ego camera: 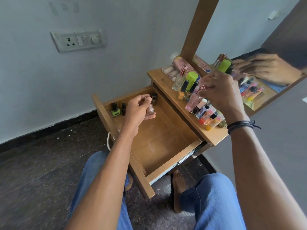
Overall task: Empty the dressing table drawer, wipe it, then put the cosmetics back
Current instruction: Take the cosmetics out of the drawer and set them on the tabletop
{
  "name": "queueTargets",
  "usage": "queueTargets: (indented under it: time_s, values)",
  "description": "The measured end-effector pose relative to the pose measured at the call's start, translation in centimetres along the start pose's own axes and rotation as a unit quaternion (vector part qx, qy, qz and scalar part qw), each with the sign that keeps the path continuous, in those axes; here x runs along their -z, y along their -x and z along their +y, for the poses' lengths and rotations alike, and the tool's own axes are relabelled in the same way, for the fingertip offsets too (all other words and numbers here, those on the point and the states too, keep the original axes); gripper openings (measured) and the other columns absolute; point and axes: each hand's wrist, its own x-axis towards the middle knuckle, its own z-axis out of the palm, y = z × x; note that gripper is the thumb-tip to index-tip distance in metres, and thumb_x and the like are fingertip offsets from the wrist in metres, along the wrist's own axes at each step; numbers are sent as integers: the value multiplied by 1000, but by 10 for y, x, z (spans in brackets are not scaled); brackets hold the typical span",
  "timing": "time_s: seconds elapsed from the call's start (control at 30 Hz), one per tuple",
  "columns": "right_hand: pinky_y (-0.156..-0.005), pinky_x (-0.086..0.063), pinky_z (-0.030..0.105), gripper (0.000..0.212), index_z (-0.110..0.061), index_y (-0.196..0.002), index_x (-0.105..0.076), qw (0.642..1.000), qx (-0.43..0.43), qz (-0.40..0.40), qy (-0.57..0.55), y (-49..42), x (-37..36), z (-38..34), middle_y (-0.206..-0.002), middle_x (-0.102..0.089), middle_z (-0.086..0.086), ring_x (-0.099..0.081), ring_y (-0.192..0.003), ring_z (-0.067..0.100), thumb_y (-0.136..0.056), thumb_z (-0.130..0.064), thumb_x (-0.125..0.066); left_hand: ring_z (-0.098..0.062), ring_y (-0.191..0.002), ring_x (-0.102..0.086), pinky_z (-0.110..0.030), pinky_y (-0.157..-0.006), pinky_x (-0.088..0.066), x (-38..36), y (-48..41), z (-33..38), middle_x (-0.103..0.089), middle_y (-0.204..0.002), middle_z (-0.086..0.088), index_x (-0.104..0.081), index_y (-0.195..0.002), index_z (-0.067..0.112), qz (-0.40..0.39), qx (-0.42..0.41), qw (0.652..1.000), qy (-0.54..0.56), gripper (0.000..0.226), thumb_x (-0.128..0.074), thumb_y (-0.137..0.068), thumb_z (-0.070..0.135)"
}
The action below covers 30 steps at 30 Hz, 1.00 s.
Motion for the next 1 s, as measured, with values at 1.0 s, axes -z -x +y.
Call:
queueTargets:
  time_s: [1.0]
  values:
    - [-74, -61, 37, 19, -26, -93, -73, 989, 79, -110, -54, 25, -89, -67, -78, -73, -11, -70, -77, 8, -75, -29, -81, -18, -92, -69, -45, -99, -55, 16, -10, 1, -74, -96, 6, -66, -134, 20, -41, -149, 985, -78, 70, -92, -69, 15]
